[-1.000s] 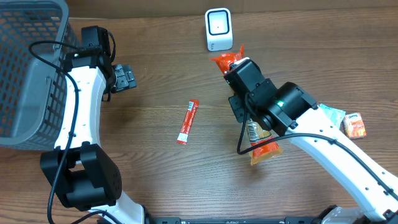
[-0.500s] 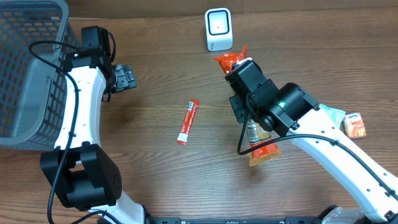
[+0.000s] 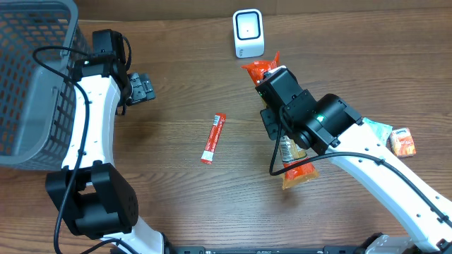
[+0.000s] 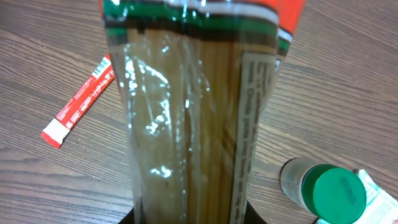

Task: Scan the item barcode
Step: 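Carry the snack tube up to the barcode scanner window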

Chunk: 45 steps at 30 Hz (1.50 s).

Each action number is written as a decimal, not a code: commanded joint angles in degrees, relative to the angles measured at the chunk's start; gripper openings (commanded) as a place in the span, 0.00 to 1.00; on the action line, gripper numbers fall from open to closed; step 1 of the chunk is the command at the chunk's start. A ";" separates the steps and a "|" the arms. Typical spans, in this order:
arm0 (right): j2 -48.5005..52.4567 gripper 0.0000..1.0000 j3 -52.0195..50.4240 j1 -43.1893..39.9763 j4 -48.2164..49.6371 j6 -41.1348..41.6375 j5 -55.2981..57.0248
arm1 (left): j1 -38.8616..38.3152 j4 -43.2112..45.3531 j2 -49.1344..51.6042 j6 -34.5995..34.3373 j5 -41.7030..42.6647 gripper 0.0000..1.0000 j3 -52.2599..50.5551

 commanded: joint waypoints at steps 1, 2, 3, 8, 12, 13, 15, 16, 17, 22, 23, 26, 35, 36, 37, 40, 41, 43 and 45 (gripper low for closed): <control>-2.99 0.04 1.29 0.15 0.83 0.31 0.61 | -0.37 0.00 -0.46 0.63 0.28 1.00 1.01; -2.99 0.04 1.29 0.15 0.85 0.31 0.63 | -0.37 0.00 -0.46 0.63 0.28 1.00 1.01; -2.97 0.04 1.29 0.15 0.96 0.31 0.63 | -0.37 0.00 -0.46 0.63 0.28 1.00 1.01; -2.97 0.04 1.29 0.15 1.44 0.33 0.61 | -0.37 0.00 -0.46 0.63 0.28 1.00 1.01; -2.99 0.03 1.53 0.00 3.34 1.86 0.61 | -0.37 0.00 -0.46 0.63 0.28 1.00 1.01; -2.97 0.03 2.25 -0.37 3.61 2.36 0.59 | -0.37 0.00 -0.46 0.63 0.28 1.00 1.01; -2.69 0.03 5.55 -1.77 3.10 3.10 -0.07 | -0.37 0.00 -0.46 0.63 0.28 1.00 1.01; -2.38 0.03 7.93 -2.73 2.47 3.04 -1.68 | -0.37 0.00 -0.46 0.63 0.28 1.00 1.01; -1.88 0.03 11.28 -4.04 1.49 2.34 -4.66 | -0.37 0.00 -0.46 0.63 0.28 1.00 1.01; 5.40 0.03 34.03 -10.03 -9.68 -0.66 -13.40 | -0.37 0.00 -0.46 0.63 0.28 1.00 1.01; 7.82 0.03 39.01 -10.71 -12.24 -1.66 -13.38 | -0.37 0.00 -0.46 0.63 0.28 1.00 1.01; 16.63 0.03 54.75 -11.87 -19.76 -4.66 -13.35 | -0.39 0.00 -0.46 0.63 0.28 1.00 1.01; 35.58 0.03 63.58 -10.95 -17.55 -20.06 -7.80 | -0.37 0.00 -0.46 0.63 0.28 1.00 1.01; 37.33 0.03 63.39 -10.80 -15.69 -22.10 -5.14 | -0.37 0.00 -0.46 0.63 0.28 1.00 1.01; 39.08 0.03 63.36 -10.54 -13.29 -24.52 -1.51 | -0.39 0.00 -0.46 0.63 0.28 1.00 1.01; 43.60 0.03 63.34 -9.94 -4.63 -31.71 7.56 | -0.37 0.00 -0.46 0.63 0.28 1.00 1.01; 44.83 0.03 63.25 -9.79 -1.11 -34.32 9.35 | -0.37 0.00 -0.46 0.63 0.28 1.00 1.01; 46.62 0.03 63.23 -9.44 5.11 -39.32 11.69 | -0.37 0.00 -0.46 0.63 0.28 1.00 1.01; 48.30 0.03 63.12 -9.05 12.13 -44.41 14.73 | -0.37 0.00 -0.46 0.63 0.28 1.00 1.01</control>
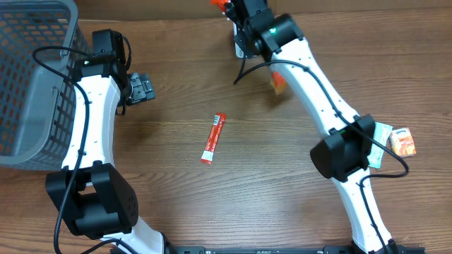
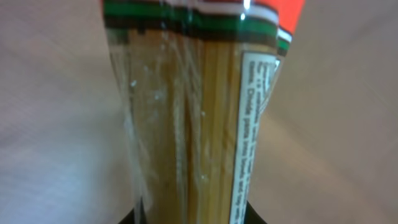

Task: Scan the item barcode
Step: 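Carry the snack tube up to the barcode scanner window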

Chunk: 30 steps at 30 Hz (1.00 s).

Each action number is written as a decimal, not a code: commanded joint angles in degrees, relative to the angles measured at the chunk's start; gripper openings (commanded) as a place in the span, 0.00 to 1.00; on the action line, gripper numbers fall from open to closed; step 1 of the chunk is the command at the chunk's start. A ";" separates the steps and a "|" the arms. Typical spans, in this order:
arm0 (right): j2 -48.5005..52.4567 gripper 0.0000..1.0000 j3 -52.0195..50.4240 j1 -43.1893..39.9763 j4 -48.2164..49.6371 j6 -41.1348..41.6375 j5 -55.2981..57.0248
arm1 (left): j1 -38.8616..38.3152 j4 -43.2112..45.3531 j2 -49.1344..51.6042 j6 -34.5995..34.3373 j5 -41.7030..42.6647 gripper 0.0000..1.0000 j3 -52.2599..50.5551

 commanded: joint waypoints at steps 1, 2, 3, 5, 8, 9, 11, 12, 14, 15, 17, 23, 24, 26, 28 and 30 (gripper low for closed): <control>-2.25 0.03 2.36 1.01 9.53 -13.55 11.41 | -0.37 0.02 -0.46 0.63 0.26 1.00 1.01; -1.27 0.03 2.36 1.16 13.49 -16.00 13.46 | -0.37 0.02 -0.46 0.63 0.26 1.00 1.01; -0.44 0.04 2.36 1.29 16.81 -18.47 15.26 | -0.37 0.02 -0.46 0.63 0.26 1.00 1.01; 1.57 0.04 2.36 1.53 23.98 -24.17 19.06 | -0.37 0.02 -0.46 0.63 0.26 1.00 1.01; 4.72 0.03 2.36 1.97 34.49 -31.63 23.19 | -0.37 0.02 -0.46 0.63 0.26 1.00 1.01; 5.86 0.04 2.36 2.12 37.81 -33.33 23.78 | -0.37 0.02 -0.46 0.63 0.26 1.00 1.01; 7.65 0.04 2.36 2.45 43.50 -33.79 24.20 | -0.37 0.02 -0.46 0.63 0.26 1.00 1.01; 8.50 0.04 2.36 2.69 46.53 -33.79 24.39 | -0.37 0.02 -0.46 0.63 0.26 1.00 1.01; 10.36 0.04 2.36 3.19 52.81 -33.77 24.39 | -0.37 0.02 -0.46 0.63 0.26 0.99 1.01; 11.41 0.04 2.36 3.50 56.65 -33.81 24.48 | -0.37 0.02 -0.46 0.63 0.26 1.00 1.01; 13.29 0.04 2.36 3.96 64.19 -35.65 24.65 | -0.37 0.02 -0.46 0.63 0.26 1.00 1.01; 19.10 0.04 2.36 4.90 78.82 -47.52 22.80 | -0.37 0.02 -0.46 0.63 0.26 1.00 1.01; 19.63 0.04 2.36 4.92 78.40 -47.47 23.04 | -0.37 0.02 -0.46 0.63 0.26 1.00 1.01; 20.59 0.04 2.36 4.98 77.68 -47.04 23.54 | -0.37 0.02 -0.46 0.63 0.26 1.00 1.01; 21.44 0.04 2.36 4.96 77.64 -47.04 23.93 | -0.37 0.02 -0.46 0.63 0.26 1.00 1.01; 21.97 0.04 2.36 4.96 77.02 -45.68 24.15 | -0.37 0.02 -0.46 0.63 0.26 1.00 1.01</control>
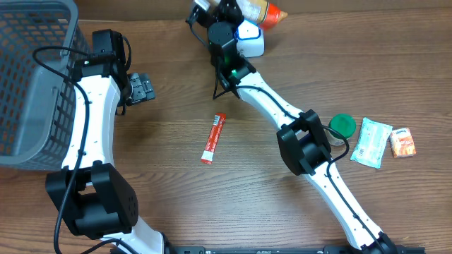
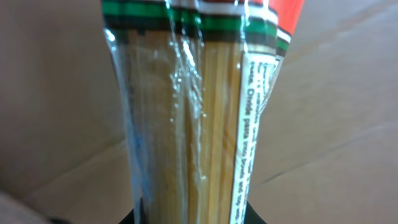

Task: Scan the item barcode
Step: 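Carry the snack tube up to the barcode scanner window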

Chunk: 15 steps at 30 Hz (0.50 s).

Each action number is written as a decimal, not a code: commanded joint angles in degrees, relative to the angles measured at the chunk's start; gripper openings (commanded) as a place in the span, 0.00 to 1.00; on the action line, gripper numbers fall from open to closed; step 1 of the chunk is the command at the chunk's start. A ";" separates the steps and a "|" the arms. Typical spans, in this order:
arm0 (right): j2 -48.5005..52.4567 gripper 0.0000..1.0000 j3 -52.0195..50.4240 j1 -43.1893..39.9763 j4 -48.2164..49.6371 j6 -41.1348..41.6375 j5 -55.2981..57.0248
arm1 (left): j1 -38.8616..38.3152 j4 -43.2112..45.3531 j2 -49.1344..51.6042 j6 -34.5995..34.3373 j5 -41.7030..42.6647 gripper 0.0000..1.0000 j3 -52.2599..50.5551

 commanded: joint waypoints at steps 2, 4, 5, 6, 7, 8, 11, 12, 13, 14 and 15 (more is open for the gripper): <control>-0.74 0.04 2.25 -0.26 1.51 0.57 1.20 | -0.37 0.00 -0.46 0.63 0.28 1.00 1.01; -0.68 0.04 2.25 -0.24 1.51 0.59 1.16 | -0.37 0.00 -0.46 0.63 0.28 1.00 1.01; -0.68 0.04 2.25 -0.20 1.49 0.61 1.03 | -0.37 0.00 -0.46 0.63 0.28 1.00 1.01; -0.68 0.04 2.25 -0.11 1.27 0.87 1.03 | -0.37 0.00 -0.46 0.63 0.28 1.00 1.01; -0.68 0.04 2.25 -0.09 1.01 1.22 1.03 | -0.37 0.00 -0.46 0.63 0.28 1.00 1.01; -0.68 0.04 2.25 -0.02 0.66 1.68 1.05 | -0.37 0.00 -0.46 0.63 0.28 1.00 1.01; -0.68 0.04 2.25 -0.02 -1.84 1.84 0.61 | -0.37 0.00 -0.46 0.63 0.28 1.00 1.01; -0.72 0.04 2.25 -0.02 -2.36 1.86 0.63 | -0.37 0.00 -0.46 0.63 0.28 1.00 1.01; -1.05 0.03 2.27 -0.02 -1.90 1.92 0.98 | -0.37 0.00 -0.46 0.63 0.28 1.00 1.01; -1.51 0.04 2.27 0.02 -1.03 2.51 1.49 | -0.37 0.00 -0.46 0.63 0.28 1.00 1.01; -2.23 0.03 2.27 0.07 0.17 3.19 2.25 | -0.37 0.00 -0.46 0.63 0.28 1.00 1.01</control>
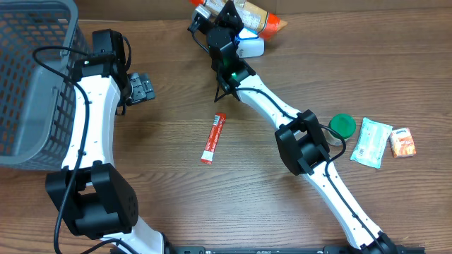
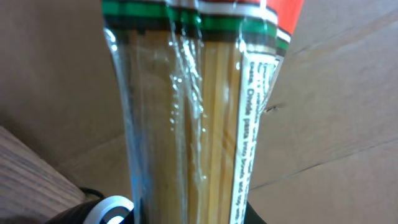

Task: Scan the item barcode
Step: 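Carry the snack tube up to the barcode scanner window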

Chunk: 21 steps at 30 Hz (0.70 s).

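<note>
A long clear packet of spaghetti (image 1: 256, 15) with orange ends lies across the back edge of the table, over the white scanner (image 1: 251, 46). My right gripper (image 1: 227, 21) is shut on it. In the right wrist view the packet (image 2: 193, 112) fills the middle, its printed label strip facing right, with the gripper (image 2: 193, 218) clamped at its lower end. The scanner's white rim (image 2: 109, 211) shows at the lower left. No barcode can be made out. My left gripper (image 1: 141, 88) hangs open and holds nothing at the left, beside the basket.
A red sachet stick (image 1: 213, 138) lies mid-table. A grey mesh basket (image 1: 32, 77) fills the left side. At the right are a green-lidded jar (image 1: 342, 125), a white-green packet (image 1: 371, 142) and a small orange box (image 1: 402, 142). Brown cardboard (image 2: 336, 93) backs the wrist view.
The right gripper has shifted slightly with the packet. The scanner's white rim and a corner of the table now show at the lower left of the wrist view. The left arm has not moved.
The right gripper first held the spaghetti packet over the table's right middle, near the green-lidded jar. Then it was at the back of the table by the scanner. Later it held the packet across the scanner at the back edge, where it still is.
</note>
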Each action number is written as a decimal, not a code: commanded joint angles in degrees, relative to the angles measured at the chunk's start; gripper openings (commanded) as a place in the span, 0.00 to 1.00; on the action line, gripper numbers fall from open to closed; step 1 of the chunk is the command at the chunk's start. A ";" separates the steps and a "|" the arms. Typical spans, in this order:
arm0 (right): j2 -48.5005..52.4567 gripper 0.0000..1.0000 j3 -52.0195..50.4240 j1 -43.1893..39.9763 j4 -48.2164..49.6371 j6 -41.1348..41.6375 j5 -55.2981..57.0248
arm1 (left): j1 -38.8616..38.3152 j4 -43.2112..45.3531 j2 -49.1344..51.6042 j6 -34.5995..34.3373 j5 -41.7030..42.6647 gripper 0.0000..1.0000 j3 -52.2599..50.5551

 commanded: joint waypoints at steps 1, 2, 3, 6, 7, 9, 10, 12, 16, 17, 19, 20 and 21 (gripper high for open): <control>-4.85 0.03 2.27 0.13 4.63 1.75 2.69 | -0.37 0.02 -0.46 0.66 0.28 1.00 1.01; -6.12 0.04 2.27 0.17 5.53 1.73 3.32 | -0.37 0.02 -0.46 0.66 0.28 1.00 1.01; -7.54 0.03 2.27 0.22 5.92 1.75 3.87 | -0.37 0.02 -0.46 0.66 0.28 1.00 1.01; -12.98 0.03 2.27 0.22 5.27 2.64 5.77 | -0.37 0.02 -0.46 0.66 0.28 1.00 1.01; -14.78 0.04 2.27 0.22 5.05 3.43 6.54 | -0.37 0.02 -0.46 0.66 0.28 1.00 1.01; -18.51 0.03 2.27 0.22 3.32 4.22 8.61 | -0.37 0.02 -0.46 0.66 0.28 1.00 1.01; -20.48 0.03 2.27 0.22 1.42 5.49 10.12 | -0.37 0.02 -0.46 0.66 0.28 1.00 1.01; -24.87 0.03 2.27 0.22 -6.27 10.67 14.03 | -0.44 0.02 -0.46 0.66 0.28 1.00 1.01; -33.16 0.03 2.27 0.22 -36.85 31.01 17.00 | -0.44 0.02 -0.46 0.66 0.28 1.00 1.01; -34.53 0.03 2.27 0.22 -43.69 36.24 16.98 | -0.42 0.02 -0.46 0.66 0.28 1.00 1.01; -37.38 0.03 2.27 0.20 -59.52 47.15 16.87 | -0.39 0.02 -0.46 0.66 0.28 1.00 1.01; -38.56 0.03 2.27 0.09 -67.60 51.63 15.69 | -0.35 0.02 -0.46 0.66 0.26 1.00 1.01; -39.39 0.04 2.27 -0.15 -74.05 54.75 13.46 | -0.35 0.02 -0.46 0.66 0.28 1.00 1.01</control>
